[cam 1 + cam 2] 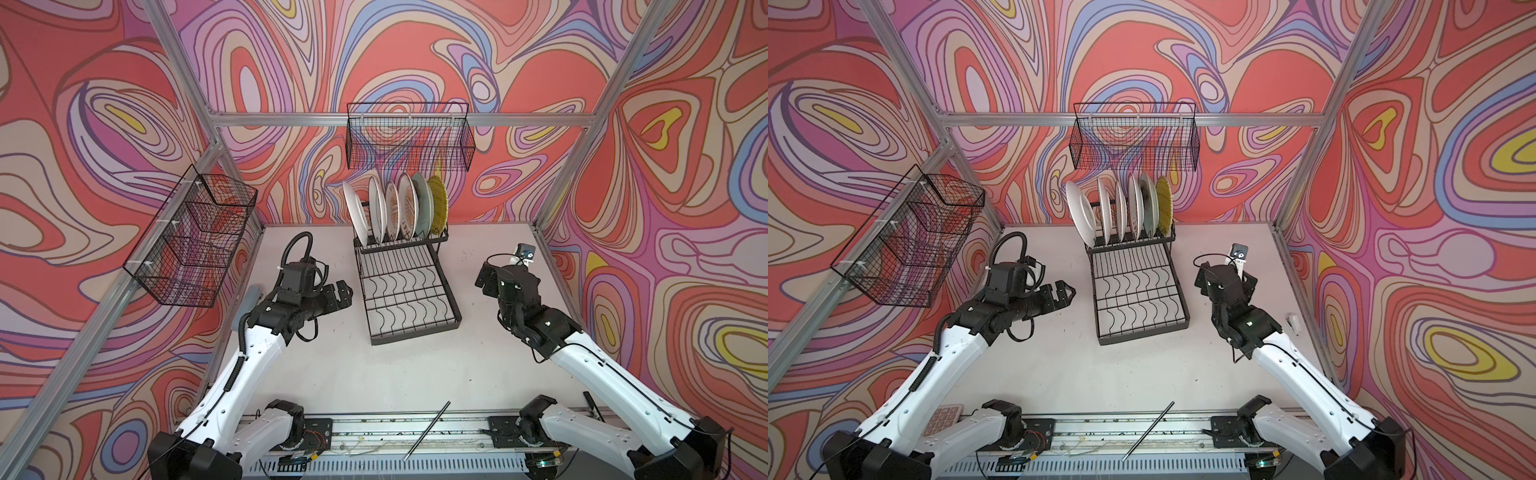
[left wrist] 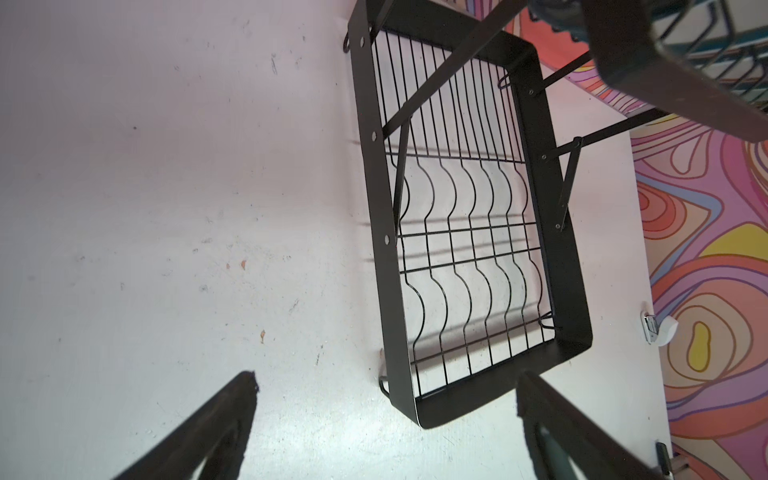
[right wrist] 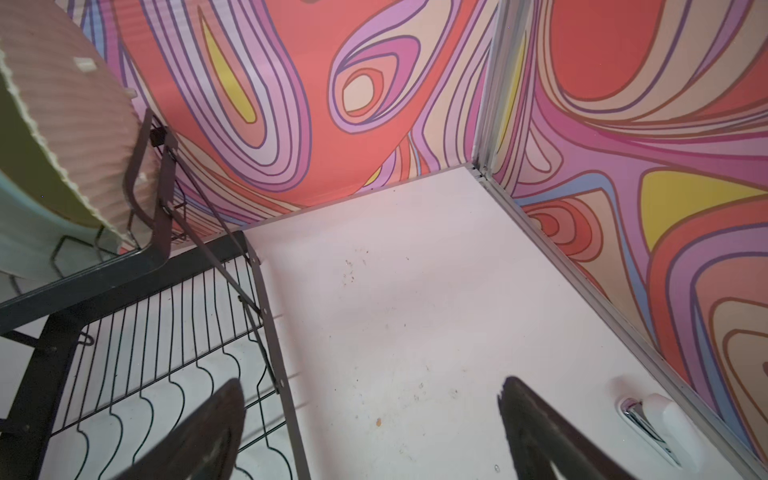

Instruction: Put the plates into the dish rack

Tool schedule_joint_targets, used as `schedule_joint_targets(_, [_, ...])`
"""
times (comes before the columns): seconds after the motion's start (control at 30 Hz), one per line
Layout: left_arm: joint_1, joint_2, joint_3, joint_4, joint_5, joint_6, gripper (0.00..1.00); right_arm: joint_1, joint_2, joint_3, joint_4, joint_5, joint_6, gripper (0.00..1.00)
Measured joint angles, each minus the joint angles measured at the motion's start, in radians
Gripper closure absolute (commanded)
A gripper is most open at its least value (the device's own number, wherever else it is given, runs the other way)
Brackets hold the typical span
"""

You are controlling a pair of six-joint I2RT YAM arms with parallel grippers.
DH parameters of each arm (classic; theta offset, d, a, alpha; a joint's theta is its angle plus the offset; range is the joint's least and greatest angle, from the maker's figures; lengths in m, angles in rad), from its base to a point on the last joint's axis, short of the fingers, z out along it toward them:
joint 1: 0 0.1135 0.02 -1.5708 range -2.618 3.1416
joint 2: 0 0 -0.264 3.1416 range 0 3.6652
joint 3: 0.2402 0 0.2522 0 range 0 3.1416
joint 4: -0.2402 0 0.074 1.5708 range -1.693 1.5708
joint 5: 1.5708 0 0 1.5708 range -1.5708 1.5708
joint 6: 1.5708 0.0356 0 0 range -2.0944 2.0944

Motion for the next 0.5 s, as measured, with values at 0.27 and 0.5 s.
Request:
schedule_joint_targets(0.27, [0.000,-0.055,-0.083,0.171,-0.167,0.121,0.00,-0.122,0.034,-0.098,0.163,0.092,-0.048,0.02])
schedule_joint_targets(0.5, [0.000,-0.104,-0.370,0.530,-0.383,0.290,0.00,-0.308,0.200,-0.089,0.243,-0.001,-0.062,0.02])
